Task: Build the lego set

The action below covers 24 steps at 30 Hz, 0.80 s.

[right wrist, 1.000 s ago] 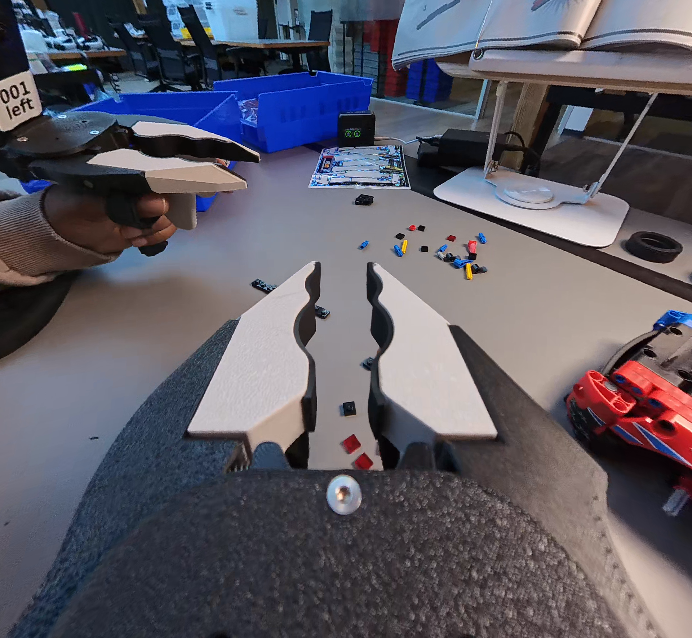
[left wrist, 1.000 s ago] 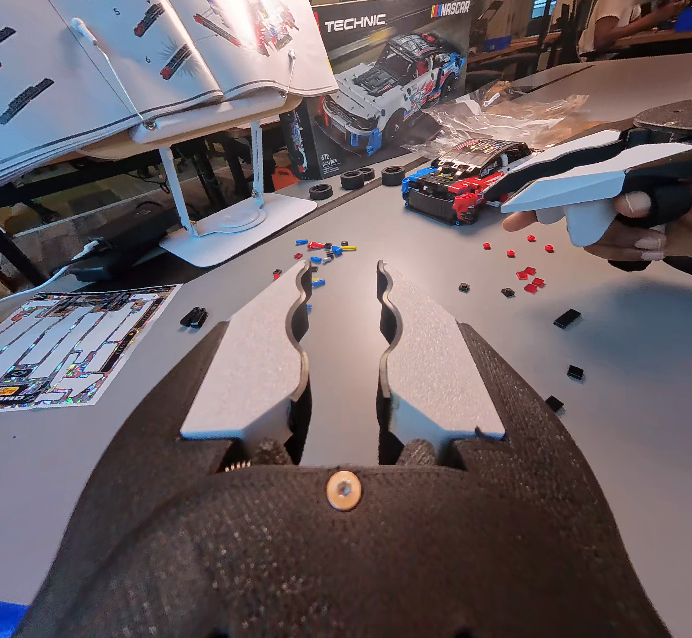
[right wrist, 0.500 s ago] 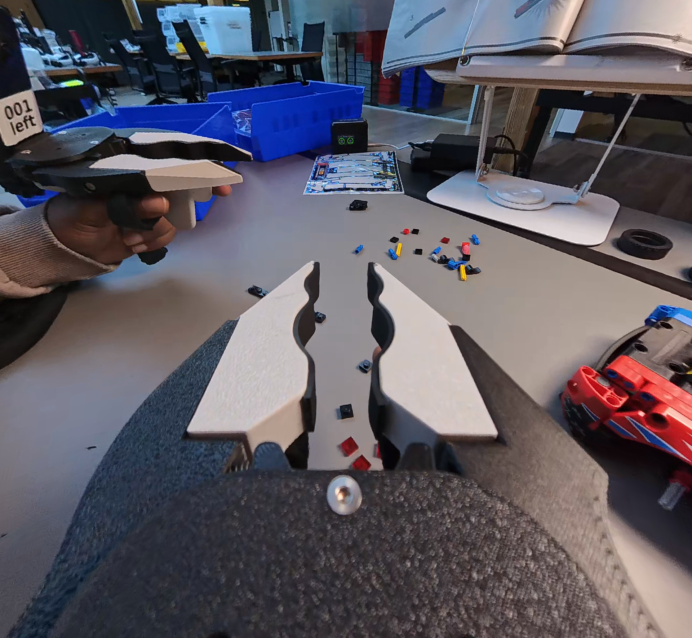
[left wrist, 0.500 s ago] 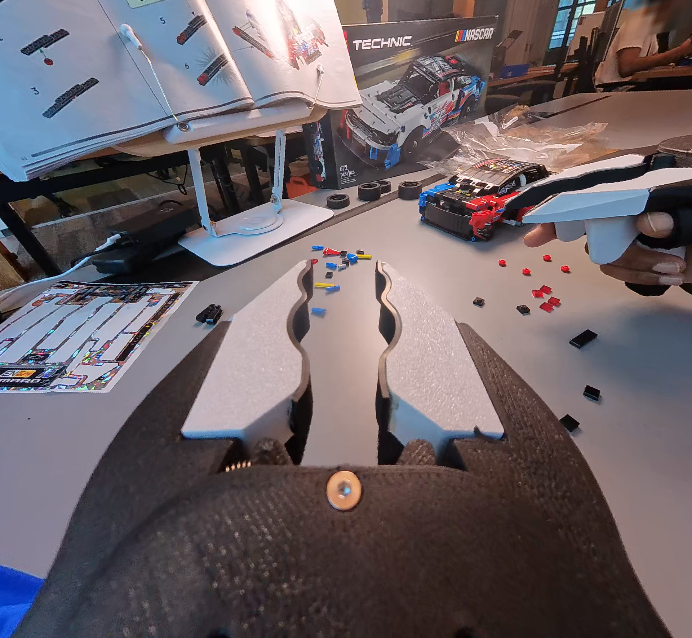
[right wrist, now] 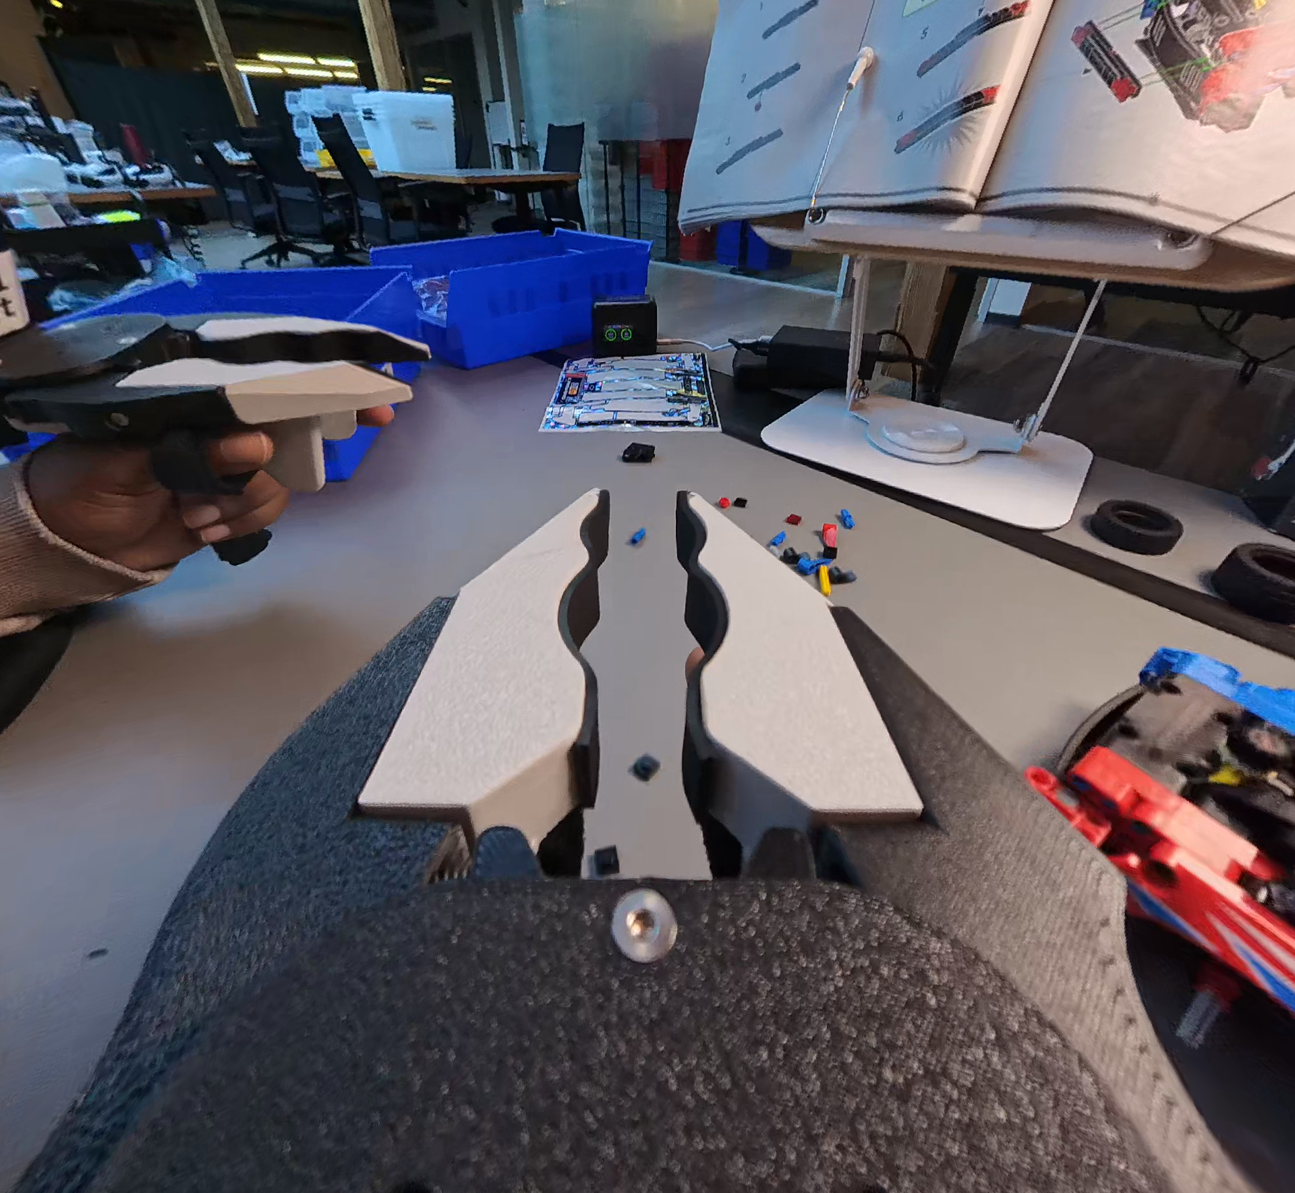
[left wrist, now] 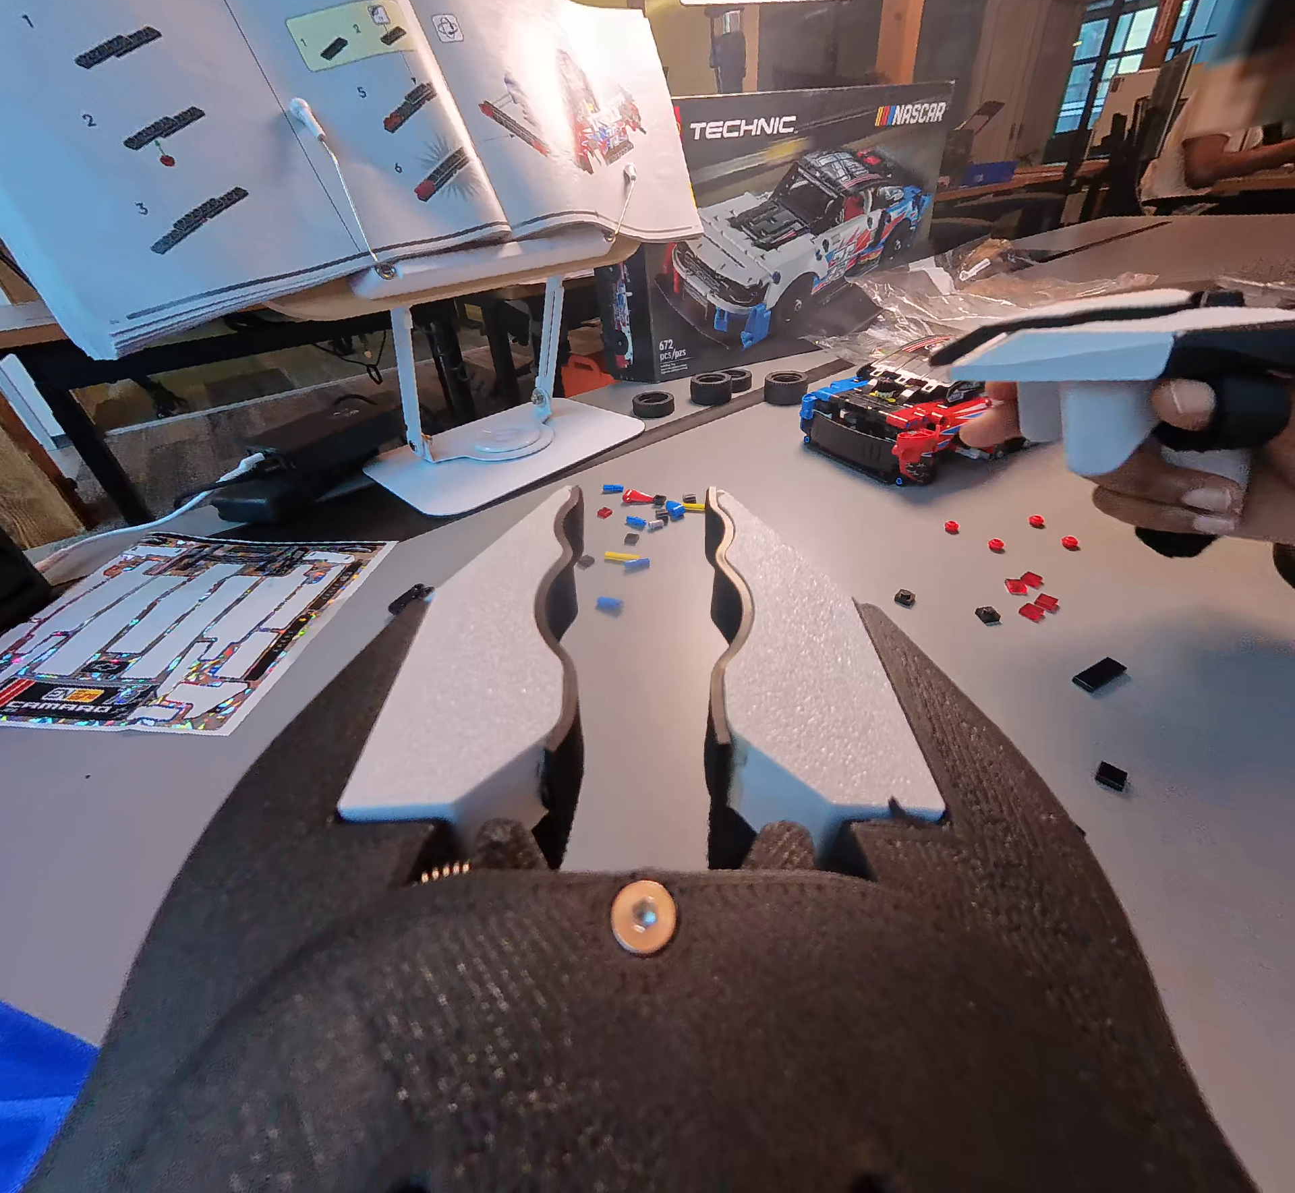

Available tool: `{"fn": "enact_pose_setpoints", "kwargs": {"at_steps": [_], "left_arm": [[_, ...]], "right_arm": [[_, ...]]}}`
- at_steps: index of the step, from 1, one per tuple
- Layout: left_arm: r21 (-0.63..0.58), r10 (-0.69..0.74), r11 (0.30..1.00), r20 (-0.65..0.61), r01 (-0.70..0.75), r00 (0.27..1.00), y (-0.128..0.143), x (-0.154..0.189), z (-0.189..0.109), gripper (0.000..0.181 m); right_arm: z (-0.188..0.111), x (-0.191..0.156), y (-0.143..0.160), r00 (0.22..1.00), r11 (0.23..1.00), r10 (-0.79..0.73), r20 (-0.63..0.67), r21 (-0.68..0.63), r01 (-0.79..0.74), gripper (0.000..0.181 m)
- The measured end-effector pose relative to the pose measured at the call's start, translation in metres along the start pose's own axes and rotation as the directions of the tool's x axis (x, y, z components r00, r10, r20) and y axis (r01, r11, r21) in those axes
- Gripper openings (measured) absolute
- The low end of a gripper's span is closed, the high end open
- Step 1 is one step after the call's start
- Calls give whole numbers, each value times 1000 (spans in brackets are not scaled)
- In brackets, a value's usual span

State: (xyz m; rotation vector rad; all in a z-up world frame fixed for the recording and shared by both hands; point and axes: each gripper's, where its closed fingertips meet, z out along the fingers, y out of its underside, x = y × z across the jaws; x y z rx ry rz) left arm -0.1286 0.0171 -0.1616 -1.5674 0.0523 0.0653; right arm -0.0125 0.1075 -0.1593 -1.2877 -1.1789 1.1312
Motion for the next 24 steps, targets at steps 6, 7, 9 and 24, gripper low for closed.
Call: {"fn": "enact_pose_setpoints", "kwargs": {"at_steps": [6, 7, 9, 24], "left_arm": [[2, 21, 1000, -12, -21, 1000, -1, 4, -1, 32], [1, 21, 1000, -13, -21, 1000, -1, 4, -1, 32], [-1, 20, 1000, -14, -20, 1000, 0, 4, -1, 32], [-3, 18, 1000, -6, -18, 1000, 2, -3, -2, 32]], "right_arm": [[32, 30, -79, 992, 982, -123, -38, 141, 127, 12], [39, 35, -95, 989, 974, -142, -48, 172, 149, 12], [57, 45, -123, 982, 958, -178, -68, 216, 188, 11], [217, 152, -192, 940, 945, -269, -208, 133, 300, 9]]}}
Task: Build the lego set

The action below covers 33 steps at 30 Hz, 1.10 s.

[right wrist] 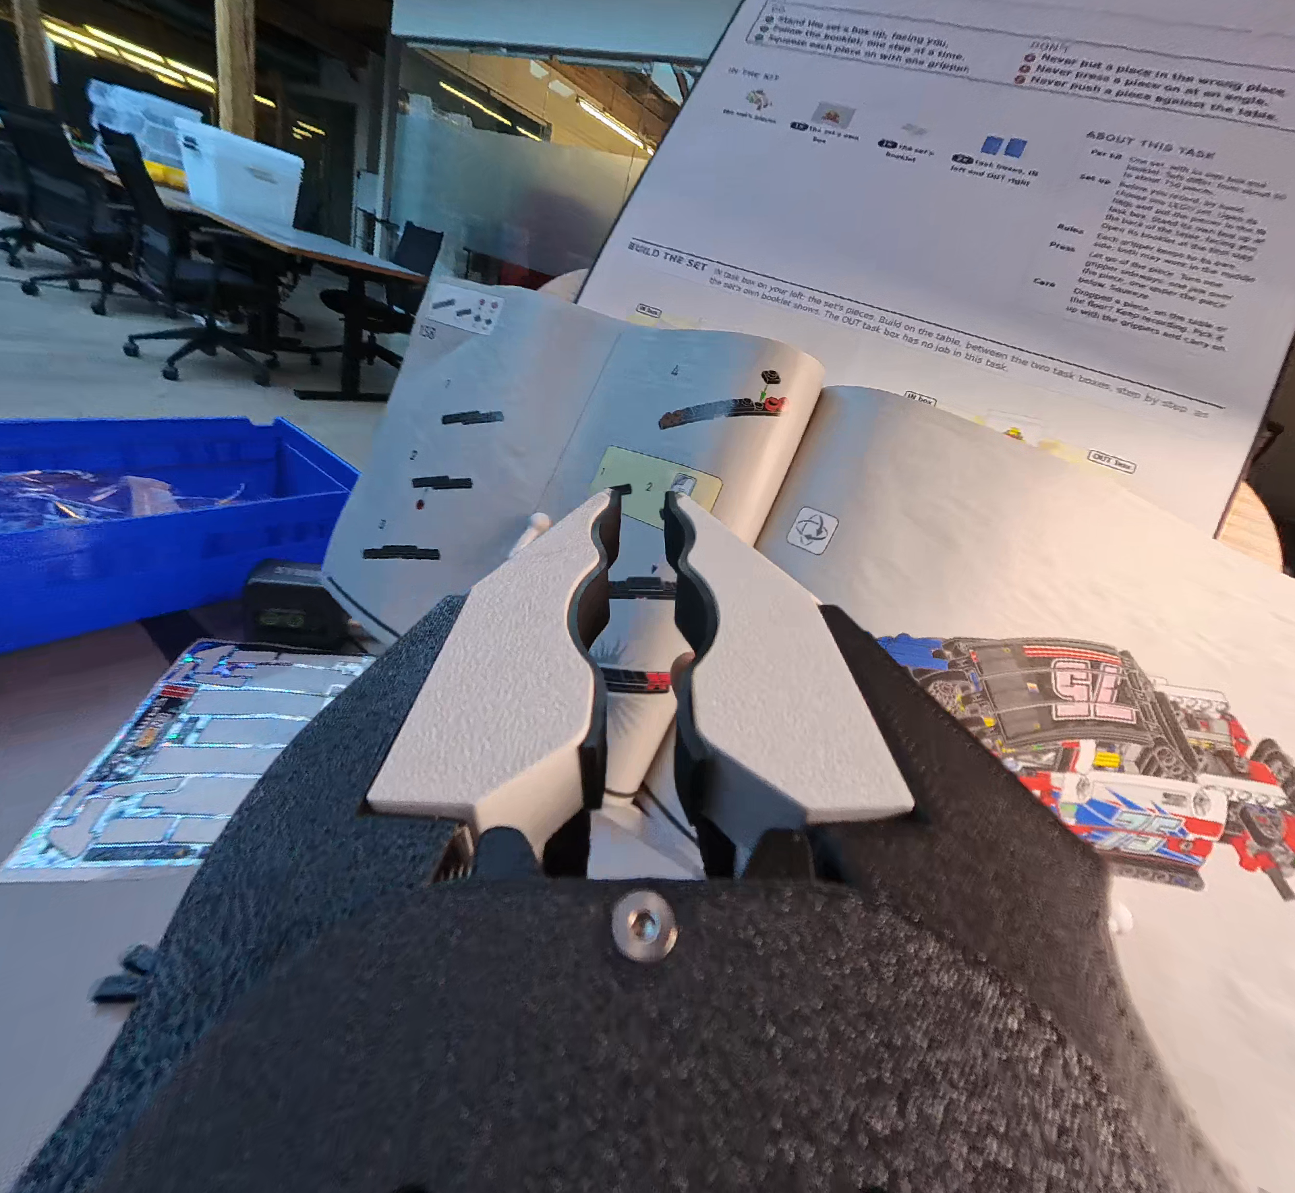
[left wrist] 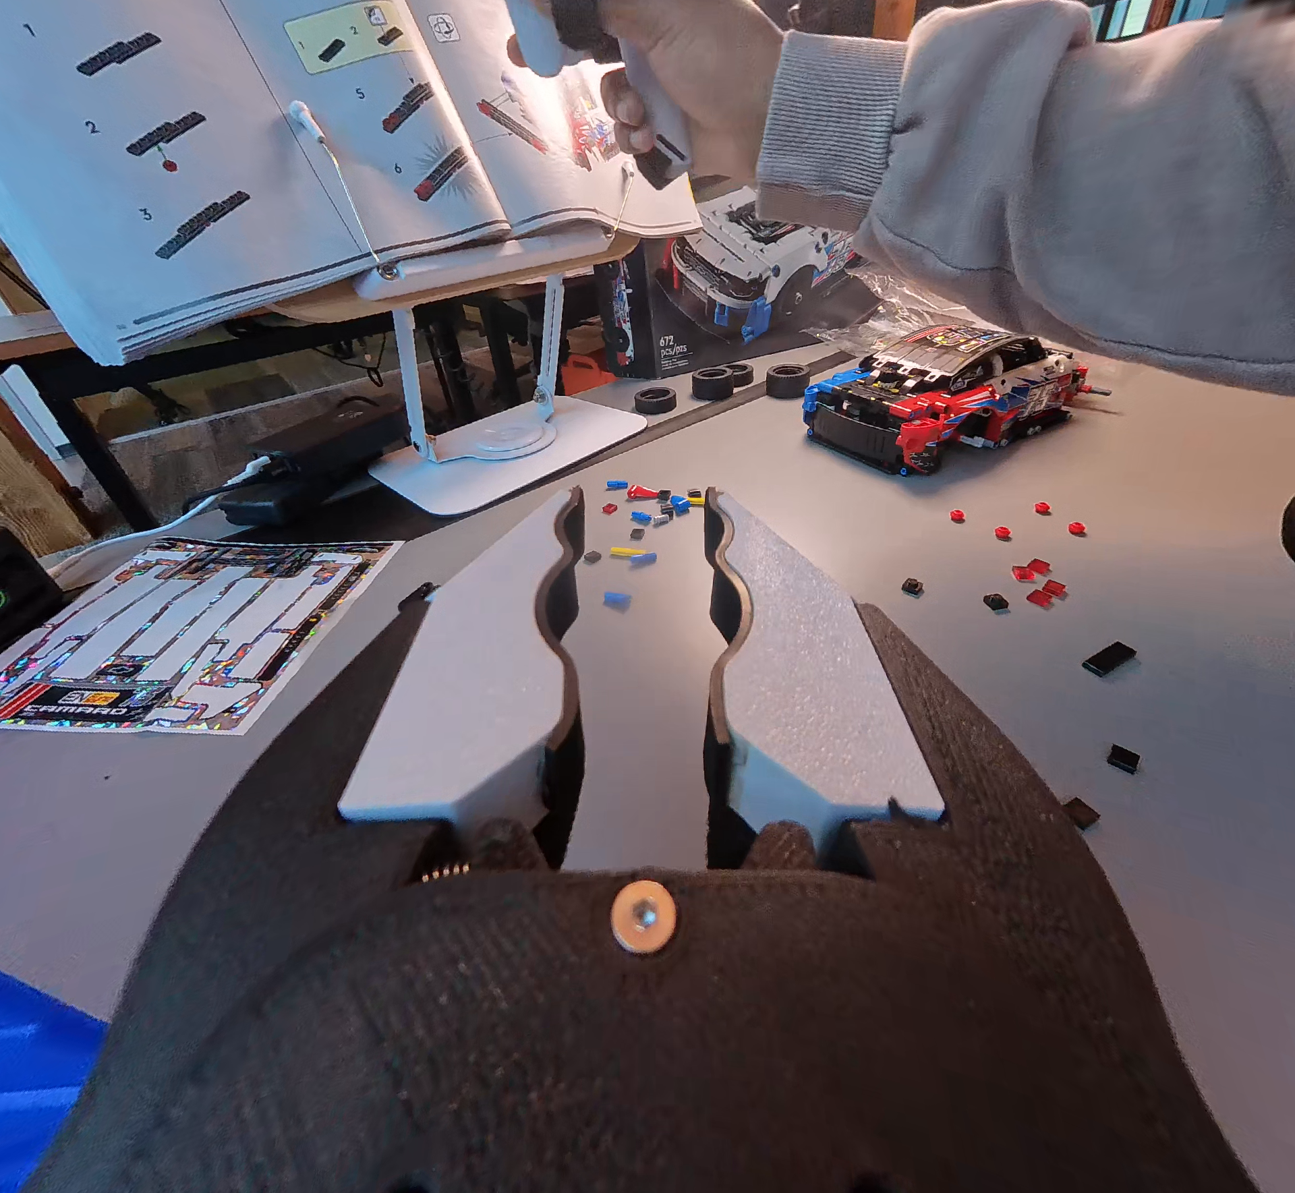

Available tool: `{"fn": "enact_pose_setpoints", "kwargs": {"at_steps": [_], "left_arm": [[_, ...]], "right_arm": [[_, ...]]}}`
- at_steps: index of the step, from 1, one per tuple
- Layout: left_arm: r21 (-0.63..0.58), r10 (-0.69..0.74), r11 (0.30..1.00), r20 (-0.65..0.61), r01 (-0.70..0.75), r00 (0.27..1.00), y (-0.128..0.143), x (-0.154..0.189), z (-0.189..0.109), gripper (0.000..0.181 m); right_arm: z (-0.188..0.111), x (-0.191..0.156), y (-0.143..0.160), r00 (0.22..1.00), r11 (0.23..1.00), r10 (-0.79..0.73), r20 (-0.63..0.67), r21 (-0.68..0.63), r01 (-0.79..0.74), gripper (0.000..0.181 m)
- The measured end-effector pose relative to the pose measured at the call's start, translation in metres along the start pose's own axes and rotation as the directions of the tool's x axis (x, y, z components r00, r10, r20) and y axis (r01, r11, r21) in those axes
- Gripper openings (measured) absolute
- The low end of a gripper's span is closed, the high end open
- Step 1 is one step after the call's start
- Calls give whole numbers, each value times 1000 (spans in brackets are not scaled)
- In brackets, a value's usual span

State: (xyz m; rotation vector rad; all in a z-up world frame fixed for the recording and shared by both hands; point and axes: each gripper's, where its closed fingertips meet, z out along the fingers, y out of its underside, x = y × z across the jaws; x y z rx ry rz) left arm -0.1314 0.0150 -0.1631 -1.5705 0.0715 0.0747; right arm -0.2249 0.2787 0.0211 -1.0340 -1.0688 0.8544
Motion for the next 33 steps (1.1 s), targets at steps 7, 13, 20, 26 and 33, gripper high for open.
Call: {"fn": "enact_pose_setpoints", "kwargs": {"at_steps": [7, 13, 20, 26, 33], "left_arm": [[-19, 5, 1000, -7, -5, 1000, 6, 0, 2, 31], [-28, 8, 1000, -9, -8, 1000, 9, -1, 3, 30], [-48, 16, 999, -11, -17, 1000, 14, 0, 6, 29], [-68, 24, 997, -17, -25, 1000, 19, 1, 8, 29], [-85, 38, 996, -22, -40, 999, 23, 3, 10, 28]], "right_arm": [[42, 27, 9, 999, 998, -21, -44, -56, 19, 5], [52, 40, 1, 998, 998, -28, -57, -54, 25, 3], [59, 38, 17, 996, 989, -72, -49, -136, 65, 3], [66, 37, 19, 980, 970, -181, -80, -182, 164, 3], [68, 35, 18, 981, 964, -189, -33, -197, 179, 1]]}}
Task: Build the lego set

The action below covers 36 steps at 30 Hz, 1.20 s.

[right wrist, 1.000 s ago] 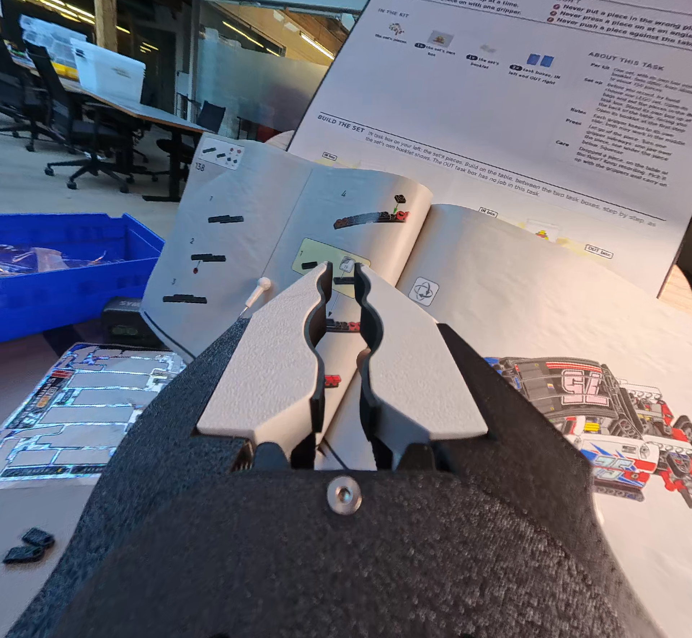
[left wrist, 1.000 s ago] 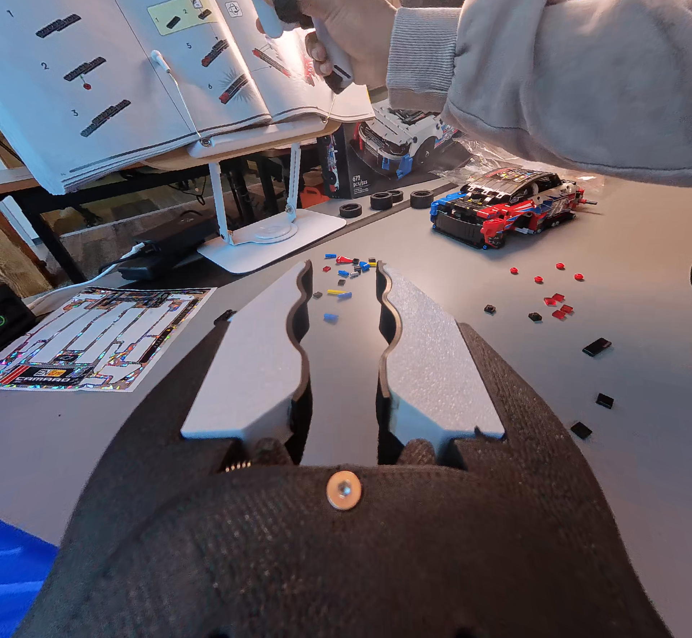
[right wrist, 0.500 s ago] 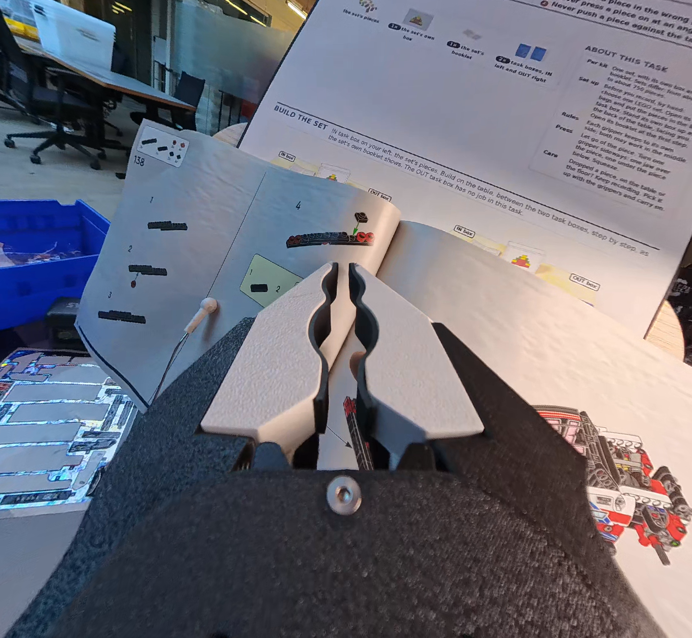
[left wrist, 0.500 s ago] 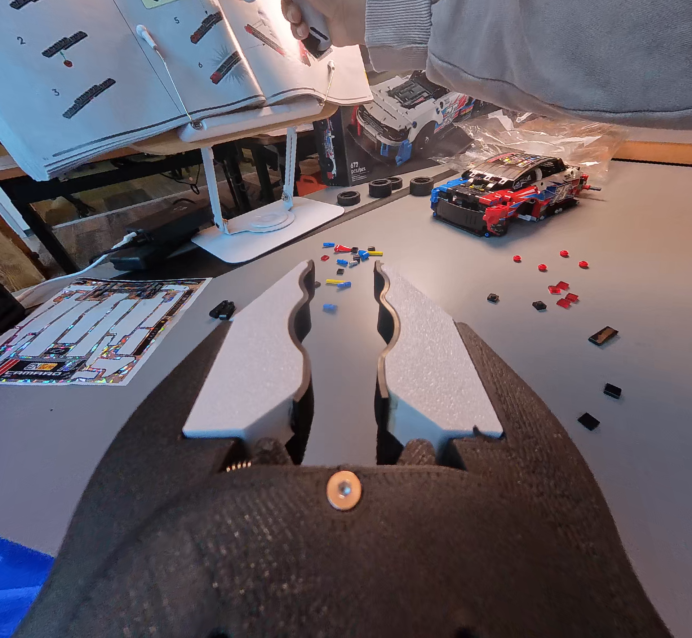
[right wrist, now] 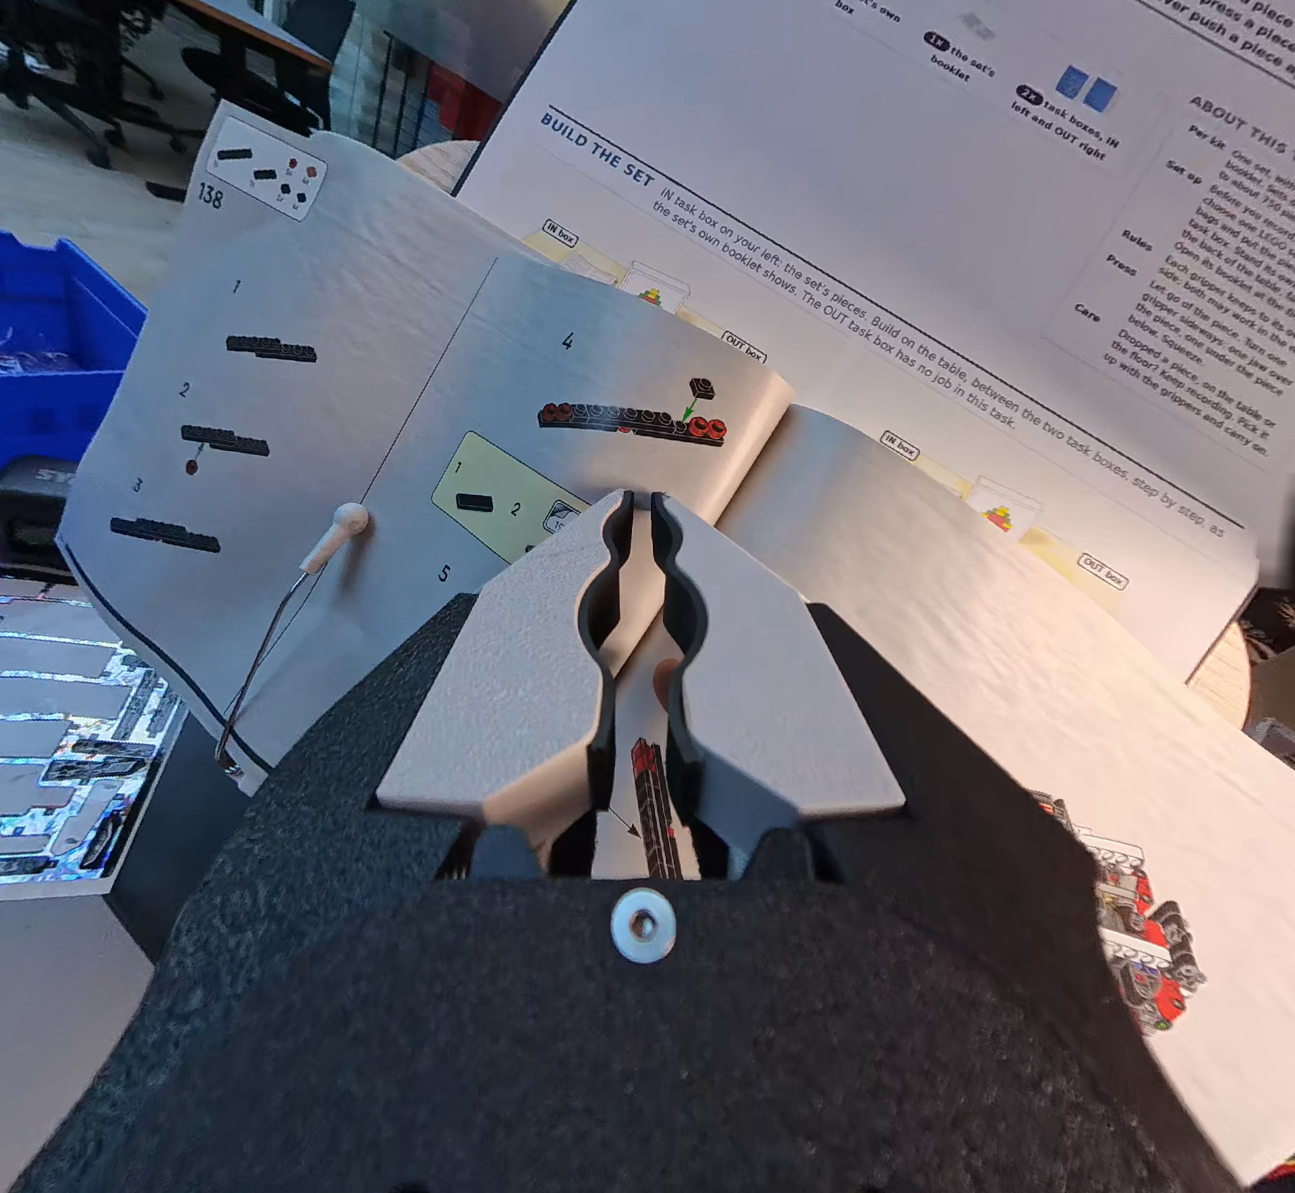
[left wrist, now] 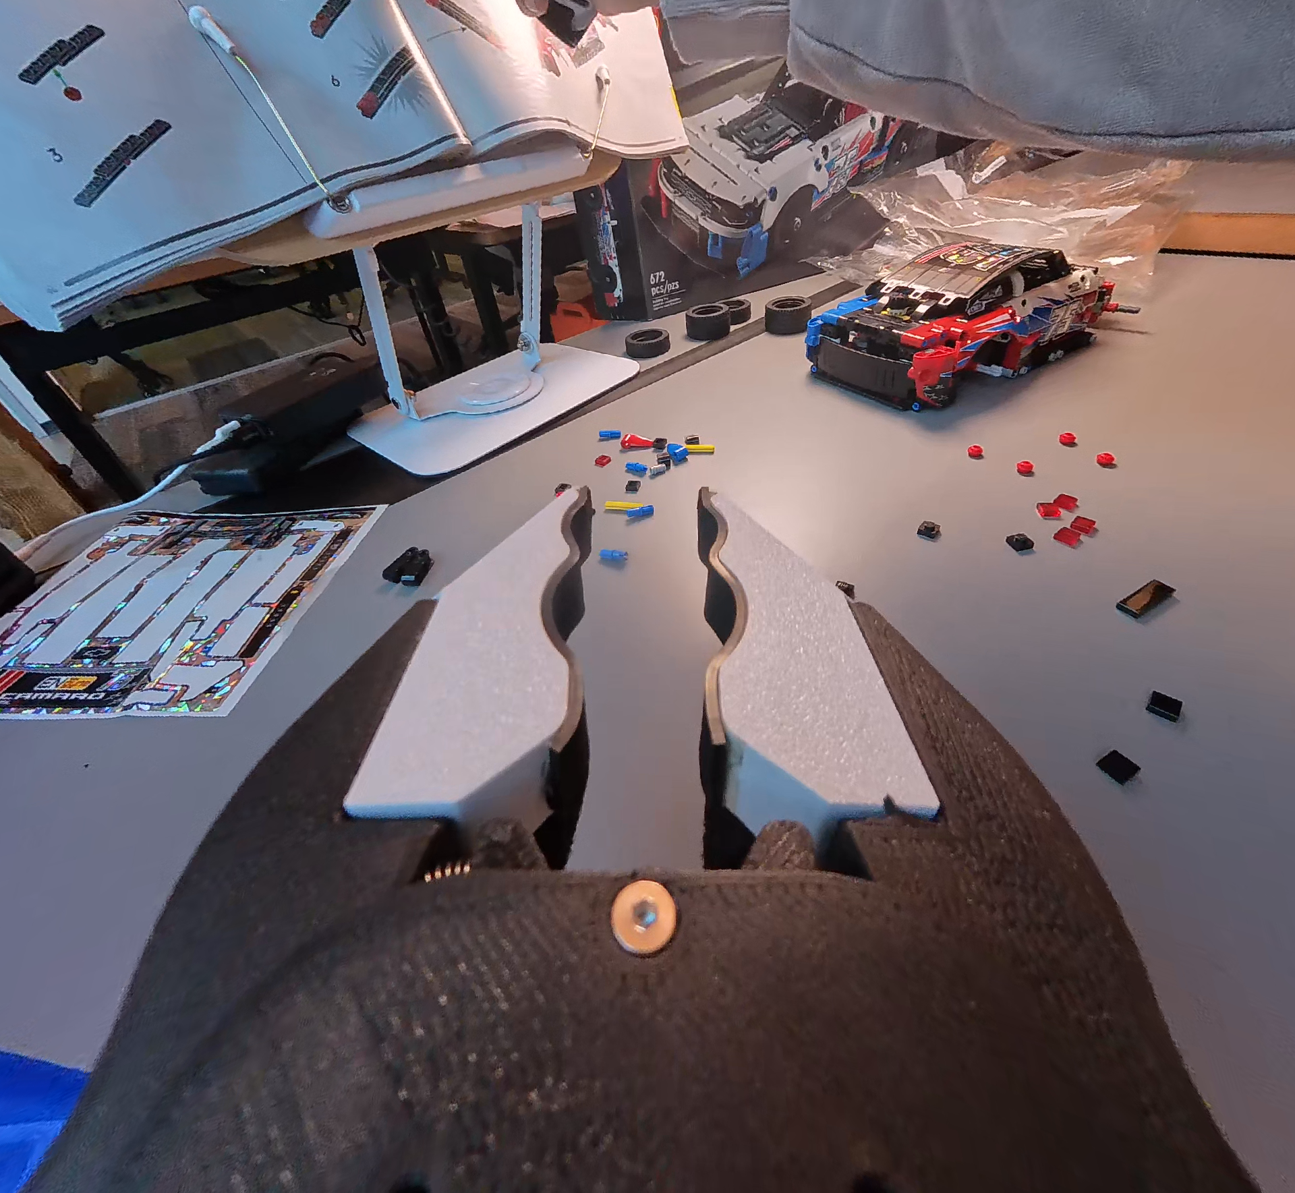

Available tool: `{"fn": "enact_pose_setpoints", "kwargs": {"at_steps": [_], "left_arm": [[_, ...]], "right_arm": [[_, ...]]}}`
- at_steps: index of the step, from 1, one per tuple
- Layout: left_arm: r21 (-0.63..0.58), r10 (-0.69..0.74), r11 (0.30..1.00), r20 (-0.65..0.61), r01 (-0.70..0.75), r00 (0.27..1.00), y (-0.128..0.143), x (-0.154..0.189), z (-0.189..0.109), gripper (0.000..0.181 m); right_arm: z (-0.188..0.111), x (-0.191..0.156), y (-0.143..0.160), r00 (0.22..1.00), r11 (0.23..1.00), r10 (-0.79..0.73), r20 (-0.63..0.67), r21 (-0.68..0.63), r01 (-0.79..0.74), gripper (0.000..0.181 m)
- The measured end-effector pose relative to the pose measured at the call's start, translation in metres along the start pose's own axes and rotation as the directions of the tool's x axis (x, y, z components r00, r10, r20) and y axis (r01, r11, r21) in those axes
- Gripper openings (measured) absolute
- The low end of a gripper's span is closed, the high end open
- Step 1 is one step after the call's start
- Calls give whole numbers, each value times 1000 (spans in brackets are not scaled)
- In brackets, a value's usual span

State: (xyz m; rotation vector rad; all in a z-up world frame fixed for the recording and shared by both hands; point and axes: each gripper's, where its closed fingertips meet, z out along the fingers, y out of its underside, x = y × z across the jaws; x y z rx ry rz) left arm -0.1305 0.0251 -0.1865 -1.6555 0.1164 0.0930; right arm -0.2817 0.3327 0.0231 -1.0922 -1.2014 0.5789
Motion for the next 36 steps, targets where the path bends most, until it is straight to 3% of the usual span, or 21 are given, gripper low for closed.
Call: {"fn": "enact_pose_setpoints", "kwargs": {"at_steps": [10, 27, 31, 36], "left_arm": [[-8, -4, 1000, -8, 4, 1000, 3, -1, 1, 28], [-21, 3, 1000, -19, -3, 1000, 4, 1, 0, 27], [-13, 18, 1000, -24, -18, 1000, 0, 3, -2, 26], [5, 32, 999, -49, -32, 998, -5, 10, -4, 25]], "right_arm": [[2, 18, -10, 991, 991, 134, -12, 22, -134, 9], [-6, 12, -9, 994, 995, 104, 40, -5, -103, 5], [-42, -6, -29, 991, 991, 52, 122, 113, -66, 0], [-132, -45, -44, 956, 969, 75, 284, 205, -137, 0]]}}
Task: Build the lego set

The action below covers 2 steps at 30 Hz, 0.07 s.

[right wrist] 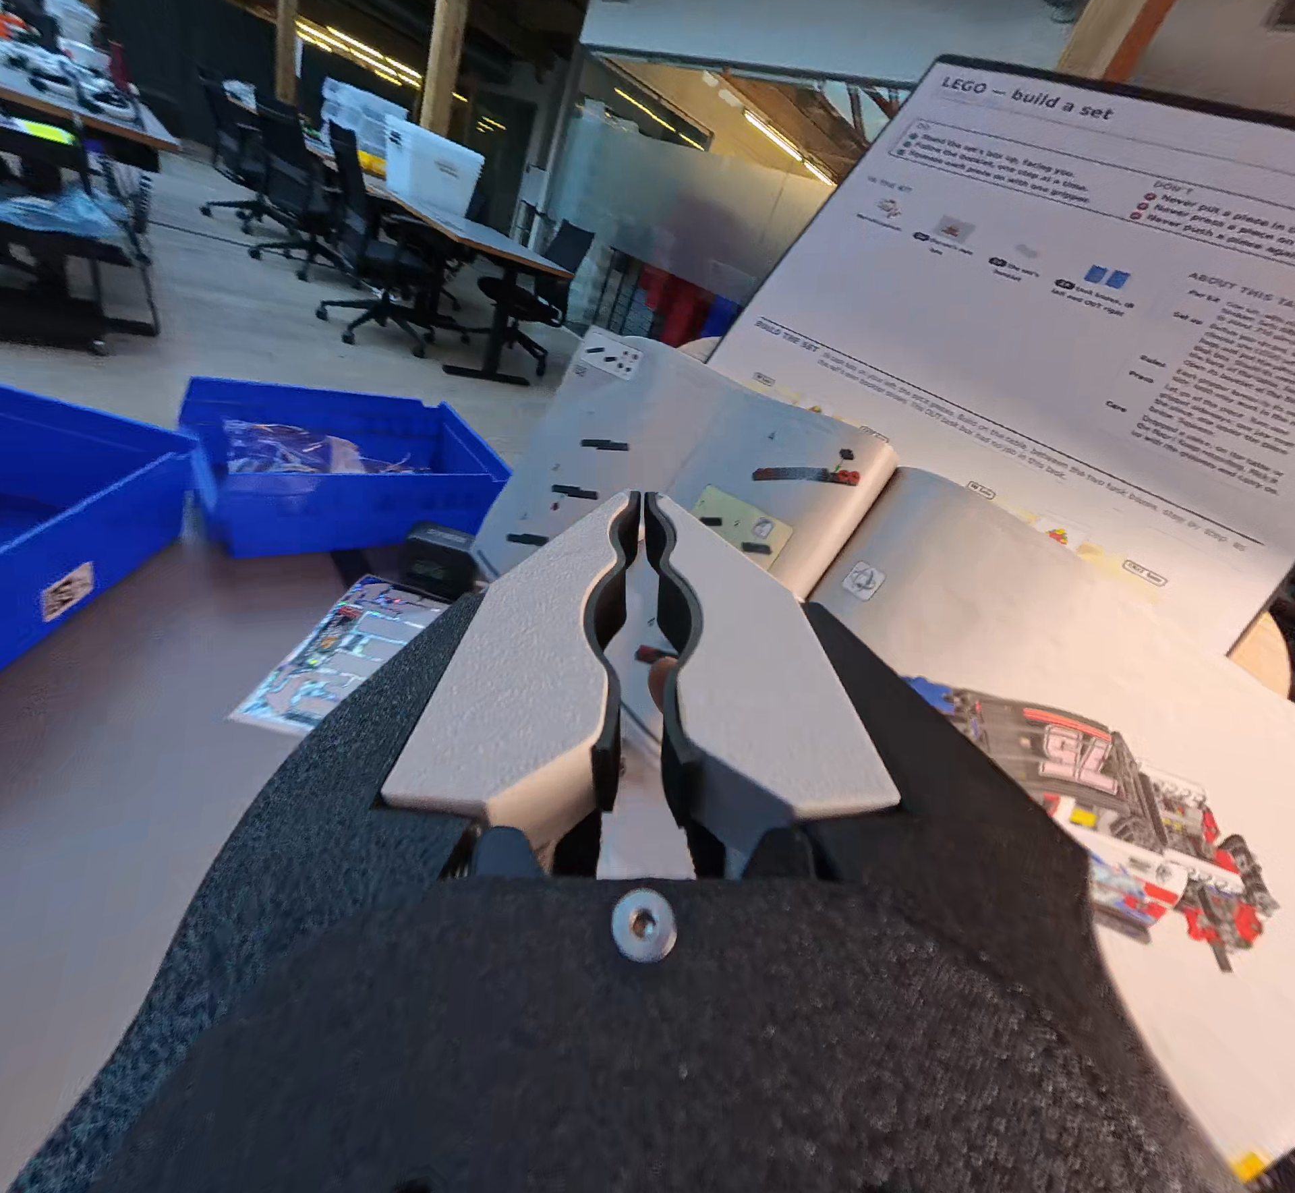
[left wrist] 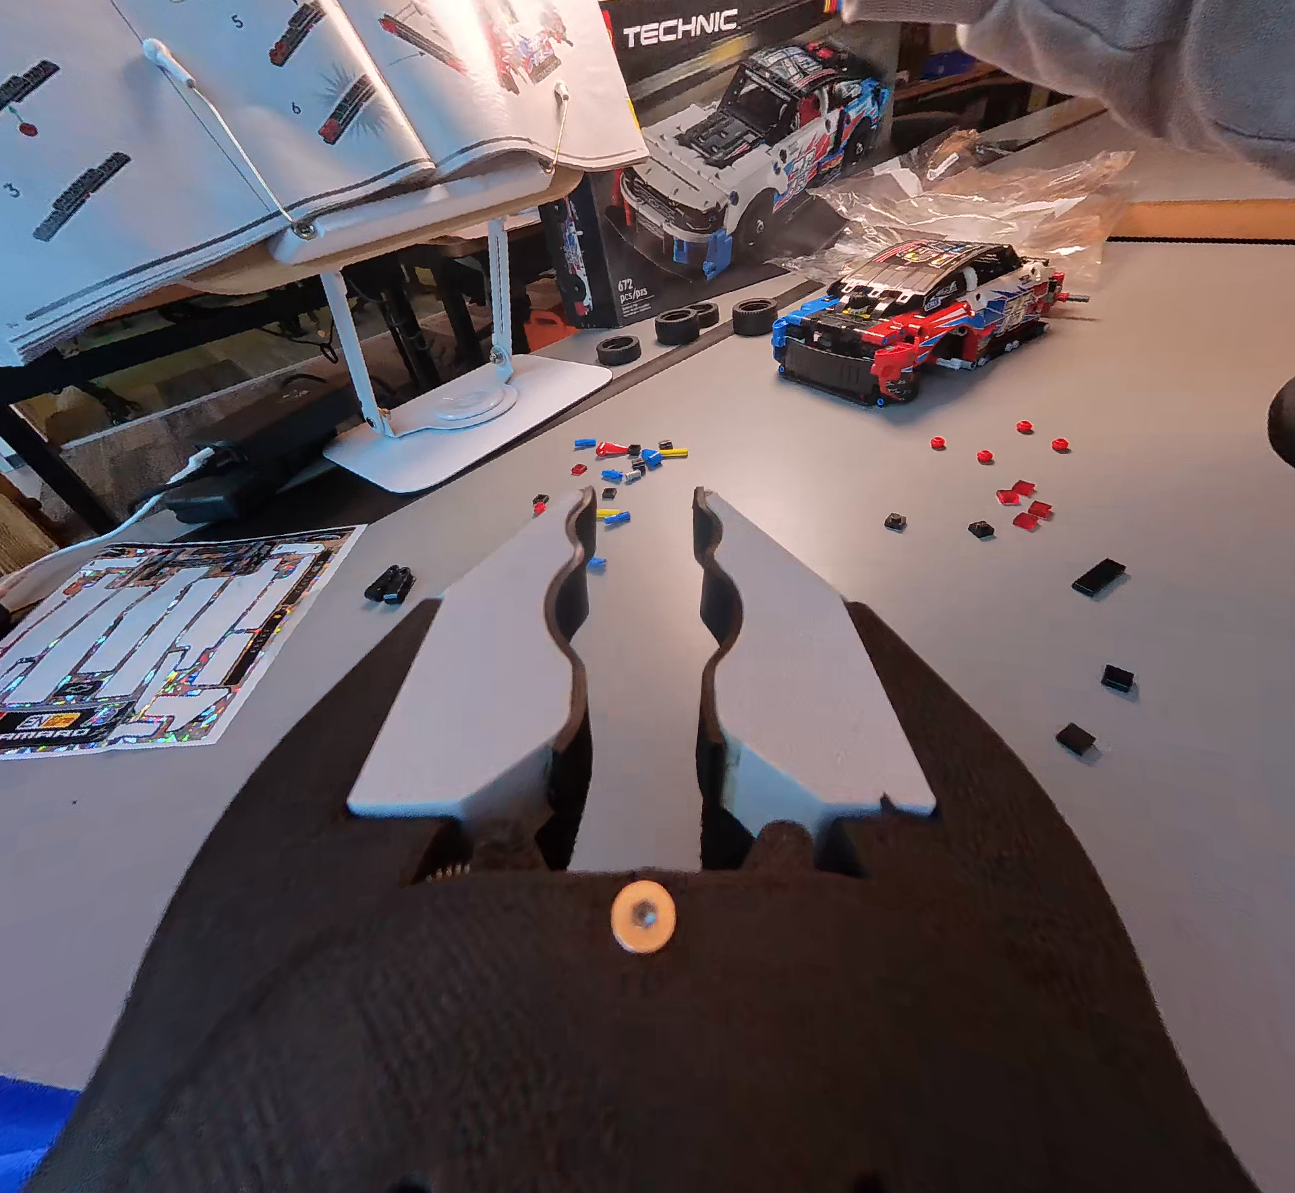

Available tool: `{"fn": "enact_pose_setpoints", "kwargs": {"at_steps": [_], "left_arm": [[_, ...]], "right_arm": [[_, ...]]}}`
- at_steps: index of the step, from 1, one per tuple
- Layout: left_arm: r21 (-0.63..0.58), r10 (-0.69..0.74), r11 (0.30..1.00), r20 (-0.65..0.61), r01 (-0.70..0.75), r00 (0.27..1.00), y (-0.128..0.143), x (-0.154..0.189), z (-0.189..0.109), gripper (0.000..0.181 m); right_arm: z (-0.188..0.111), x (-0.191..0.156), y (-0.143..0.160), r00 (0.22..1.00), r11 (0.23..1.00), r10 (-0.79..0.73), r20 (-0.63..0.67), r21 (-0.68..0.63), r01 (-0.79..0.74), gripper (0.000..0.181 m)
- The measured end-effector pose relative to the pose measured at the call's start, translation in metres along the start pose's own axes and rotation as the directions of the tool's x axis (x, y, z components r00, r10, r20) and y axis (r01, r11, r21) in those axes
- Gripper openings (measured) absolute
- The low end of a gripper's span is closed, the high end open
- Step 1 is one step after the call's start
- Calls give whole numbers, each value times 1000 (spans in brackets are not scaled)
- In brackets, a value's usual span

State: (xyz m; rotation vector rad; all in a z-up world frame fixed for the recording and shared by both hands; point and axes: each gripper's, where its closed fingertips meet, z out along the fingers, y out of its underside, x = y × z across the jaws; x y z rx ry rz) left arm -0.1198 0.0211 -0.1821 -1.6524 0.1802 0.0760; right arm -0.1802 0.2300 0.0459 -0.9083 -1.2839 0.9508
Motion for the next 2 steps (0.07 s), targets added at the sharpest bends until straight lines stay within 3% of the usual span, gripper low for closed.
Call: {"fn": "enact_pose_setpoints", "kwargs": {"at_steps": [2], "left_arm": [[1, 3, 1000, -13, -3, 1000, -1, 3, 0, 26]], "right_arm": [[-35, -25, -1, 999, 1000, 22, 44, 10, -23, 0]]}}
